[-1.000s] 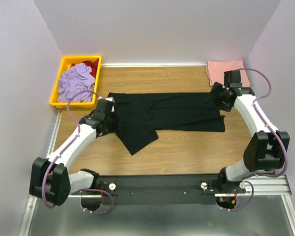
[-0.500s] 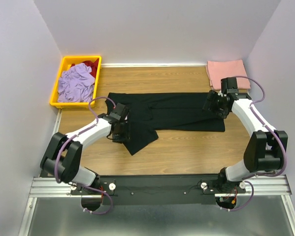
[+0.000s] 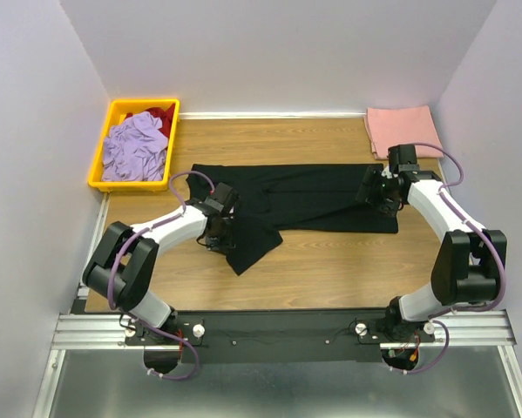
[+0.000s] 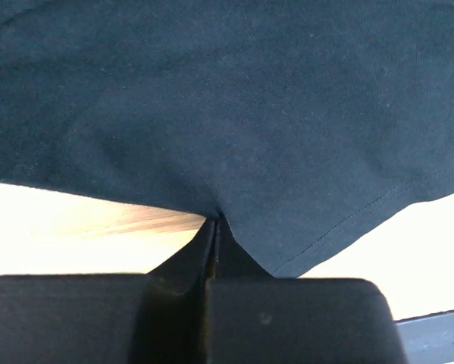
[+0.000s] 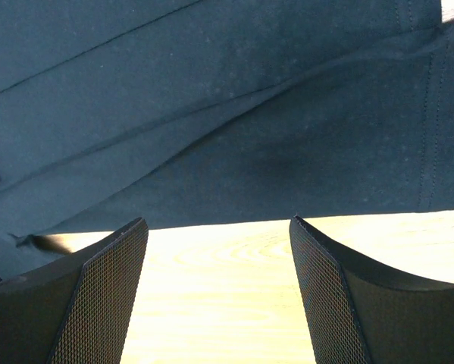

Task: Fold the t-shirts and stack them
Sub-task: Fold the tshirt

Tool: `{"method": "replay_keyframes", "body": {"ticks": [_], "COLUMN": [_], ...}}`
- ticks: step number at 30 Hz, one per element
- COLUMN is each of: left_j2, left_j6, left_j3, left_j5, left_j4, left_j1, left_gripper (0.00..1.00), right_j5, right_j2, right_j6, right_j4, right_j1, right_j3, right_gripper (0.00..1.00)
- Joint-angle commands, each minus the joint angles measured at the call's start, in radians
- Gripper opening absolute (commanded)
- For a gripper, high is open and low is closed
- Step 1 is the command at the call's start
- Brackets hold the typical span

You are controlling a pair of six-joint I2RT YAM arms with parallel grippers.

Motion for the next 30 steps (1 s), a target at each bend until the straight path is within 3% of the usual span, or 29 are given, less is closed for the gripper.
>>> {"method": "replay_keyframes", "body": {"ticks": [1,6,13,30], "left_j2": [0.01,-0.004,0.089,0.347], "left_j6": [-0.008,-0.007,0.05,0.088], "left_j3": [0.052,0.178,0.415,0.663], "left_j5": [-0.046,-0.123,-0.19,-0.109], "left_j4": [-0.022,-0.042,-0.03,0.123], "left_j1": [-0.01,-0.003,0.062,0.205], "left_gripper": [0.0,0.0,0.0,0.0], "right_j5": [-0.026,-0.037,-0.091,-0.218], "right_j2": [-0.012,-0.015,-0.021,0.037], "right_j6": [-0.005,-0.005,-0.02,-0.02], "right_j4": [0.028,0.026,0.028,0.032], "right_j1": [0.003,0.003,0.003,0.003], "right_j3": [-0.005,0.002,0.016,0.099], "right_gripper": [0.82,0.82,0.82,0.82]}}
